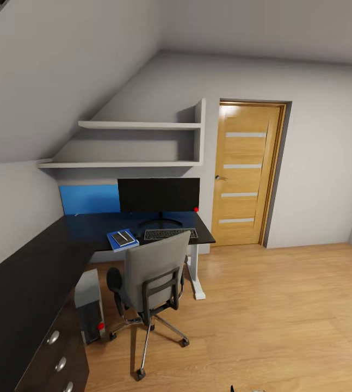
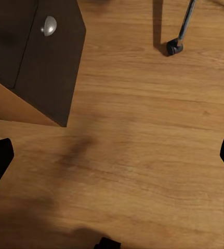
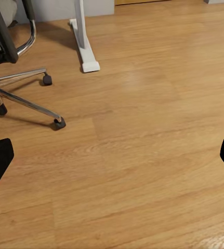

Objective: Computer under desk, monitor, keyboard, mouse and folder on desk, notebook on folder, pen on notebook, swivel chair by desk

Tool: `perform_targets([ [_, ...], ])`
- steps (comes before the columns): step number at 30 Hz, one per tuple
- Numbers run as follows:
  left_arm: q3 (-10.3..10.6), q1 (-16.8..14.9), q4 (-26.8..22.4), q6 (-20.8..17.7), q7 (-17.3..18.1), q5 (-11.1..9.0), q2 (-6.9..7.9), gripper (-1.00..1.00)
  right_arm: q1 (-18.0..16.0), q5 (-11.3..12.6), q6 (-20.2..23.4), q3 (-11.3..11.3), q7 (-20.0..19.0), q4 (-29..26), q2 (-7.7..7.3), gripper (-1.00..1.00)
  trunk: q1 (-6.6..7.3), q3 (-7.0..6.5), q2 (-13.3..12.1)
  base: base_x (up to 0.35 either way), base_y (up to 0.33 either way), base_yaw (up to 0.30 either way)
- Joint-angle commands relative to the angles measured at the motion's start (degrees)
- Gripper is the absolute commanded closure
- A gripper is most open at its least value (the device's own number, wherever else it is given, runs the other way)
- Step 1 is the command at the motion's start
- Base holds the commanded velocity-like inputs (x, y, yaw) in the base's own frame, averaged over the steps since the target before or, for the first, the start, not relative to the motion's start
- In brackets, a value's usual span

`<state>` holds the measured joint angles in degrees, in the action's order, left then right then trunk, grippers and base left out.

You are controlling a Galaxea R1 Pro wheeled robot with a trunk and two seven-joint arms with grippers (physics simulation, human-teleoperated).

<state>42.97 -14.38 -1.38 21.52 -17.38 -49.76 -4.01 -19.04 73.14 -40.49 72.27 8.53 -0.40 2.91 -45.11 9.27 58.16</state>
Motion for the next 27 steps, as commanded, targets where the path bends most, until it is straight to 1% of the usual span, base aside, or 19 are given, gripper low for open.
perform_targets([
  [1,0.46,-0.03,-0.02,0.04,-0.36,-0.25,-0.1,-1.0,-0.02,0.12,0.11,0.61,0.38,-0.25,1.04,-1.0,-0.01,0.08,0.06,0.0,0.0,0.0],
  [2,0.48,-0.03,-0.02,0.03,-0.36,-0.25,-0.12,-1.0,0.0,0.11,0.2,0.62,0.32,-0.3,1.48,-1.0,-0.01,0.08,0.06,0.0,0.0,0.0],
  [3,0.48,-0.03,-0.02,0.02,-0.35,-0.25,-0.15,-1.0,0.02,0.11,0.34,0.59,0.3,-0.31,2.37,-1.0,-0.01,0.08,0.06,0.0,0.0,0.0],
  [5,0.47,-0.03,-0.02,0.02,-0.33,-0.28,-0.17,-1.0,0.04,0.09,0.45,0.47,0.26,-0.29,3.18,-1.0,-0.01,0.08,0.06,0.0,0.0,0.0],
  [12,0.4,-0.03,-0.02,0.03,-0.36,-0.33,-0.14,-1.0,0.05,0.07,0.63,0.69,0.09,-0.18,3.72,-1.0,-0.01,0.08,0.06,0.0,0.0,0.0],
  [13,0.39,-0.03,-0.02,0.03,-0.36,-0.33,-0.12,-1.0,0.05,0.07,0.62,0.67,0.12,-0.17,3.7,-1.0,-0.01,0.08,0.06,0.0,0.0,0.0],
  [19,0.38,-0.03,-0.02,0.01,-0.31,-0.33,-0.16,-1.0,0.06,-0.04,0.62,0.6,0.12,0.03,2.26,-1.0,-0.01,0.15,0.06,0.0,0.0,-0.008],
  [22,0.37,-0.03,-0.02,0.01,-0.31,-0.33,-0.15,-1.0,0.06,-0.15,0.79,0.64,0.03,0.04,1.81,-1.0,-0.01,0.35,0.06,0.0,0.0,-0.024],
  [24,0.37,-0.03,-0.02,0.01,-0.35,-0.33,-0.13,-1.0,0.04,-0.33,1.31,0.8,-0.04,0.04,1.09,-1.0,-0.01,0.51,0.06,0.0,0.0,-0.009],
  [27,0.37,-0.03,-0.02,0.01,-0.32,-0.33,-0.13,-1.0,0.05,-0.46,1.61,0.88,-0.07,0.05,0.6,-1.0,-0.01,0.78,0.06,0.0,0.0,-0.004],
])
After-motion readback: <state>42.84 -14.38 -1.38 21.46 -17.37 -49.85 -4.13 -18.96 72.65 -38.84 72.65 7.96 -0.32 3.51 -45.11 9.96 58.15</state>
